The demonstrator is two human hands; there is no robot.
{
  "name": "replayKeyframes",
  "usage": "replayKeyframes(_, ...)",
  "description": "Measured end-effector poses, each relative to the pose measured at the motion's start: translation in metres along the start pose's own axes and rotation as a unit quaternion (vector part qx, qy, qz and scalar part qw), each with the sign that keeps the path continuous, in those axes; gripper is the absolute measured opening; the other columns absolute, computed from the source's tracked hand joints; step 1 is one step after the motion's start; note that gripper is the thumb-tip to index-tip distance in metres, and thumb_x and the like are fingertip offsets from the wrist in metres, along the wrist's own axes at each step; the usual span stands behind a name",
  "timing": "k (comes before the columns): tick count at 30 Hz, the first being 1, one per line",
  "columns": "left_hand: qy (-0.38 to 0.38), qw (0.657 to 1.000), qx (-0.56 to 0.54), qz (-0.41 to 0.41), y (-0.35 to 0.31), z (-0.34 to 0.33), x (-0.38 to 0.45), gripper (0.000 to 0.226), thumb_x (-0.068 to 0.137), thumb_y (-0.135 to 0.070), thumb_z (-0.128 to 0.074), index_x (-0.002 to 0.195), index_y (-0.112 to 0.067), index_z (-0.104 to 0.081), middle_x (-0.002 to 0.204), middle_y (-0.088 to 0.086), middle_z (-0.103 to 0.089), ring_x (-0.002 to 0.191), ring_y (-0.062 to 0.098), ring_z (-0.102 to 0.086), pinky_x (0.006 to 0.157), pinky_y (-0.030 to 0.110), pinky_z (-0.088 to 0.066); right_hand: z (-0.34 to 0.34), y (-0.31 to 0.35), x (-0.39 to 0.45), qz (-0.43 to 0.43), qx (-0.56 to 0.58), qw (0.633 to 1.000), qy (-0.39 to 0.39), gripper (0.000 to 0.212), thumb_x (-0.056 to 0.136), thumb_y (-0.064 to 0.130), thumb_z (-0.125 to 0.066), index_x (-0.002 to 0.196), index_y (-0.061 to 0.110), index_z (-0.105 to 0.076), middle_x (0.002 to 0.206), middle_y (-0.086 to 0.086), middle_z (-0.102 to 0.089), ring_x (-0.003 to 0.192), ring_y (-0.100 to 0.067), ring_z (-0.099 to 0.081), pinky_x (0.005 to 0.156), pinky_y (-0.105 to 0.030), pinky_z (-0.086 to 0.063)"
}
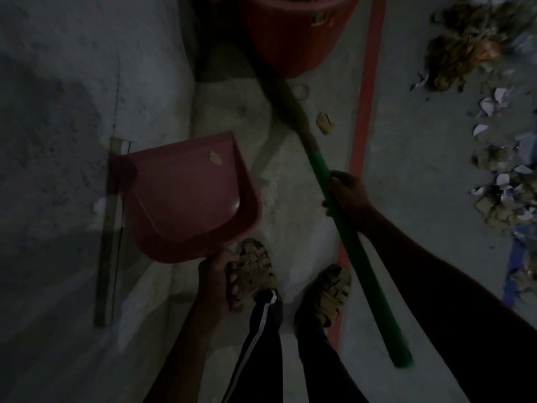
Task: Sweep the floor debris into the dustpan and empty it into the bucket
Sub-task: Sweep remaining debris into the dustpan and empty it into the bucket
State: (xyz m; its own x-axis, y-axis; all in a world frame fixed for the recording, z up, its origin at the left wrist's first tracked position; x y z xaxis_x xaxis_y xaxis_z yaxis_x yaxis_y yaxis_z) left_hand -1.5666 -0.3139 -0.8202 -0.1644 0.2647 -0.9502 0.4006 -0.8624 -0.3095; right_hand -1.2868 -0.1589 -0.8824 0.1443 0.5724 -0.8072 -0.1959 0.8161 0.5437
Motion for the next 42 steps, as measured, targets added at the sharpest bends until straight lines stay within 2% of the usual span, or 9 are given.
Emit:
replayKeyframes(4,-0.007,1.000,0.010,-0.002,-0.002,-0.011,0.001,0.031,0.090,-0.016,-0.052,0.062,-0.014,-0.041,0.044,0.000,-0.031,0.030,0.014,-0.025,0.043,0.017,-0.021,0.073,-0.081,-0.048,-0.001,-0.020,0.995,-0.098,0.043,0.099,0.022,-0.057,0.141,0.016,-0.053,0.109,-0.016,-0.066,0.058,-0.028,-0.068,0.049,-0.040,-0.056)
replayKeyframes(9,0.024,1.000,0.017,-0.003,-0.005,-0.035,-0.004,0.031,0.092,-0.012,-0.050,0.063,-0.014,-0.039,0.043,-0.002,-0.031,0.029,0.012,-0.026,0.038,0.014,-0.023,0.158,-0.151,-0.099,-0.015,-0.082,0.972,-0.222,0.049,0.098,0.019,-0.060,0.145,0.016,-0.048,0.082,-0.020,-0.070,0.058,-0.034,-0.068,0.056,-0.046,-0.060)
replayKeyframes(14,0.020,0.997,0.068,-0.005,0.006,-0.055,-0.005,0.028,0.089,-0.013,-0.049,0.064,-0.015,-0.039,0.043,-0.003,-0.032,0.029,0.011,-0.026,0.037,0.015,-0.023,0.202,-0.172,-0.105,0.035,-0.059,0.946,-0.316,0.052,0.097,0.014,-0.059,0.146,0.008,-0.043,0.122,-0.022,-0.061,0.066,-0.033,-0.067,0.041,-0.024,-0.054)
replayKeyframes(16,0.024,0.996,0.080,-0.010,0.012,-0.066,-0.008,0.028,0.090,-0.011,-0.048,0.063,-0.014,-0.038,0.041,-0.003,-0.032,0.028,0.011,-0.026,0.036,0.015,-0.023,0.199,-0.170,-0.104,0.053,-0.045,0.946,-0.315,0.054,0.096,0.014,-0.061,0.146,0.008,-0.042,0.131,-0.017,-0.053,0.069,-0.034,-0.067,0.042,-0.025,-0.053)
replayKeyframes(20,0.032,0.994,0.103,-0.001,0.032,-0.086,-0.015,0.032,0.091,-0.010,-0.050,0.062,-0.013,-0.039,0.041,-0.002,-0.033,0.027,0.011,-0.027,0.037,0.015,-0.023,0.168,-0.161,-0.100,0.106,-0.063,0.955,-0.268,0.060,0.090,0.025,-0.063,0.144,0.008,-0.044,0.122,-0.008,-0.051,0.070,-0.031,-0.066,0.045,-0.033,-0.055)
replayKeyframes(23,0.038,0.992,0.123,0.002,0.046,-0.101,-0.019,0.031,0.091,-0.010,-0.049,0.062,-0.013,-0.038,0.041,-0.002,-0.033,0.027,0.011,-0.027,0.038,0.015,-0.022,0.141,-0.158,-0.090,0.132,-0.131,0.964,-0.188,0.066,0.084,0.036,-0.058,0.142,0.008,-0.048,0.128,-0.016,-0.049,0.095,-0.036,-0.063,0.076,-0.046,-0.055)
replayKeyframes(26,0.045,0.989,0.141,0.005,0.057,-0.117,-0.023,0.032,0.090,-0.009,-0.049,0.061,-0.014,-0.037,0.041,-0.002,-0.032,0.027,0.011,-0.027,0.040,0.016,-0.022,0.128,-0.162,-0.079,0.108,-0.183,0.967,-0.140,0.060,0.086,0.019,-0.065,0.141,0.002,-0.050,0.126,-0.024,-0.051,0.108,-0.037,-0.056,0.089,-0.038,-0.045)
replayKeyframes(32,0.063,0.978,0.200,-0.016,0.070,-0.146,-0.027,0.024,0.076,-0.016,-0.055,0.059,-0.014,-0.038,0.043,-0.001,-0.033,0.029,0.013,-0.026,0.041,0.017,-0.022,0.169,-0.192,-0.076,0.053,-0.174,0.964,-0.192,0.058,0.088,0.011,-0.064,0.144,0.007,-0.046,0.131,-0.019,-0.045,0.110,-0.035,-0.054,0.086,-0.030,-0.041)
replayKeyframes(42,0.069,0.967,0.246,-0.011,0.093,-0.191,-0.030,0.033,0.084,-0.014,-0.054,0.054,-0.016,-0.040,0.045,0.000,-0.031,0.030,0.015,-0.027,0.044,0.019,-0.022,0.264,-0.225,-0.124,0.030,-0.204,0.916,-0.345,0.059,0.088,0.010,-0.063,0.141,0.006,-0.038,0.149,-0.015,-0.030,0.080,-0.042,-0.058,0.064,-0.043,-0.047)
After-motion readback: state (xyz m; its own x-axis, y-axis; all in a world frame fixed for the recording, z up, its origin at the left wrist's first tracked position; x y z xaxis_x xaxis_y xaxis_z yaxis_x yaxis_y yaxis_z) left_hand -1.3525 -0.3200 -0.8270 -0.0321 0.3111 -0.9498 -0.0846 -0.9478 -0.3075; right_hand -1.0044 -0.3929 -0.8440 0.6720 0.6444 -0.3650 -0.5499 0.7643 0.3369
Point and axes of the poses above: each hand's wrist, its own x-axis towards the middle knuckle, its own z-axis out of the back of the hand, y = z × x, the point moved 8 cm from there along x, towards the middle knuckle
